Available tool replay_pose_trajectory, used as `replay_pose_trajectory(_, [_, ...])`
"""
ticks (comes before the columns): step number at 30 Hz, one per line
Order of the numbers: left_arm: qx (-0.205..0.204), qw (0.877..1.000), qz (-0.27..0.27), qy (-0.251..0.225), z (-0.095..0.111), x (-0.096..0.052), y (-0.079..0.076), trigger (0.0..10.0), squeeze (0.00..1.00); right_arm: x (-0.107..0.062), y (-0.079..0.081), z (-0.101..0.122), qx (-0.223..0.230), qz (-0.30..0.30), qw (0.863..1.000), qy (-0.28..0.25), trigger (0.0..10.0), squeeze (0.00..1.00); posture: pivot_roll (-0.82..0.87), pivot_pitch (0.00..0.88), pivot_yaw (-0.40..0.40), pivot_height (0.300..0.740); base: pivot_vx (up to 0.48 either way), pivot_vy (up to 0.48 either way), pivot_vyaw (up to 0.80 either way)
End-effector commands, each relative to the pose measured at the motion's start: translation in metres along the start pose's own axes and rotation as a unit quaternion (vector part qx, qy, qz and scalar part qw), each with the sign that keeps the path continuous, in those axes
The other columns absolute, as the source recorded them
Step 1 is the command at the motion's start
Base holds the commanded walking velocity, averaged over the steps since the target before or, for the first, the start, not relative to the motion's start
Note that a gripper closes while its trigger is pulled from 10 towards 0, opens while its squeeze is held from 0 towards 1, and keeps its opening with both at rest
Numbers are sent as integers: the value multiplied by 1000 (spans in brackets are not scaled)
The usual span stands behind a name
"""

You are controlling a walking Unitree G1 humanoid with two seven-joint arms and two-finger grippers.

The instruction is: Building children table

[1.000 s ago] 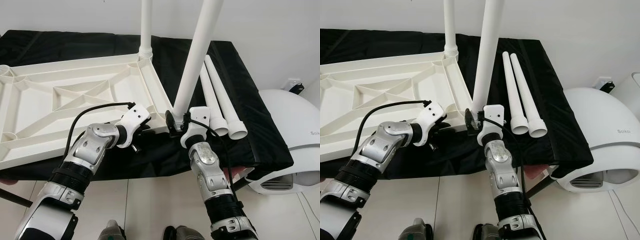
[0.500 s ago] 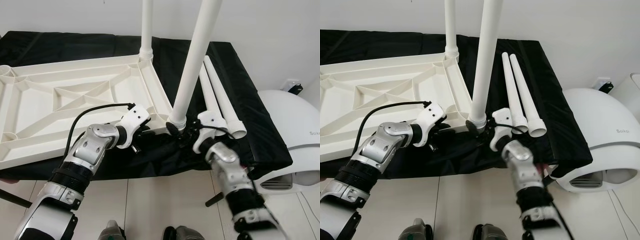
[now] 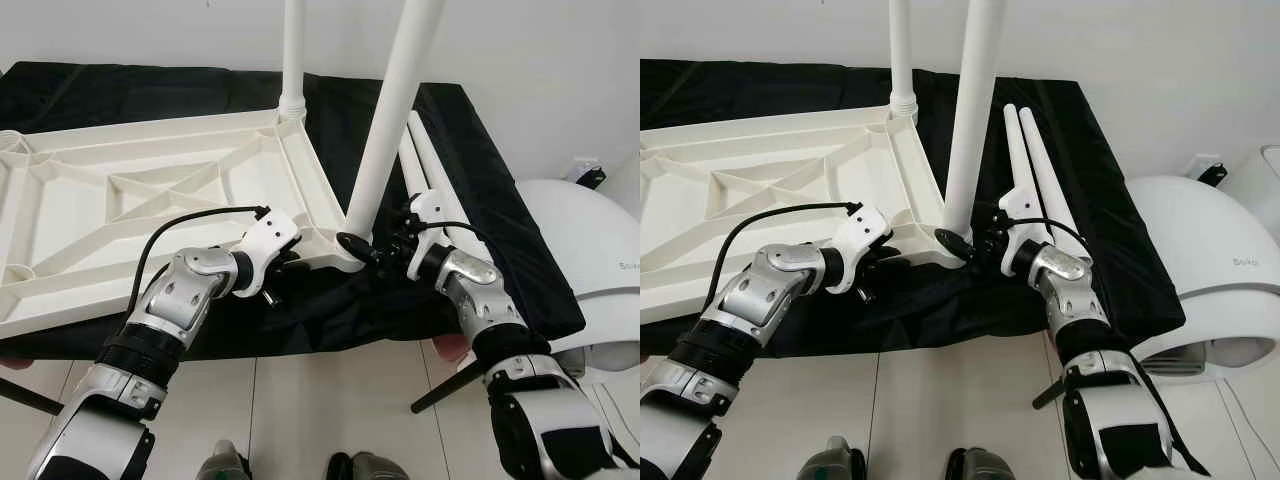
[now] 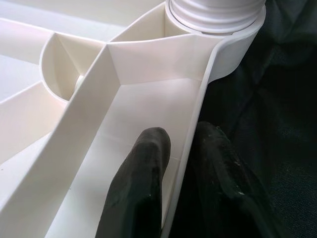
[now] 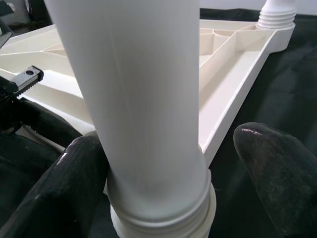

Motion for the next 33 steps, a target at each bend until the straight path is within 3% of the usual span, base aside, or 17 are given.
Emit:
replay_pose_trajectory(1, [4, 1000, -22, 0, 2, -1, -4, 10000, 0, -2, -1, -4, -2, 5, 1000, 10, 10000, 0, 31, 70, -29, 740, 0, 0, 0])
replay_pose_trajectory(19, [3, 1000, -23, 0, 2, -1, -5, 10000, 0, 6, 2, -6, -1, 39, 999, 15, 10000, 0, 31, 78, -26, 740, 0, 0, 0])
replay_pose_trajectory(20, [3, 1000, -23, 0, 2, -1, -5, 10000, 0, 6, 1, -4, -2, 37, 999, 11, 3294, 0, 30, 79, -24, 740, 0, 0, 0])
replay_pose_trajectory(21, [3, 1000, -24, 0, 2, -1, -5, 10000, 0, 7, 0, -2, -1, 35, 999, 5, 0, 0, 30, 79, -24, 740, 0, 0, 0])
replay_pose_trajectory(33, [3, 1000, -24, 1, 1, -2, -5, 10000, 0, 4, 0, -1, 3, 39, 999, -10, 0, 0, 29, 80, -26, 740, 0, 0, 0])
Point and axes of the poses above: a point about 5 cm out from each wrist's last joint towards the gripper, its own x axis pointing out of the wrist towards the gripper, its own z axis along the axis of the wrist's last joint, y = z × x, the point moved 4 cm from there along x, pointing out of the wrist towards the gripper
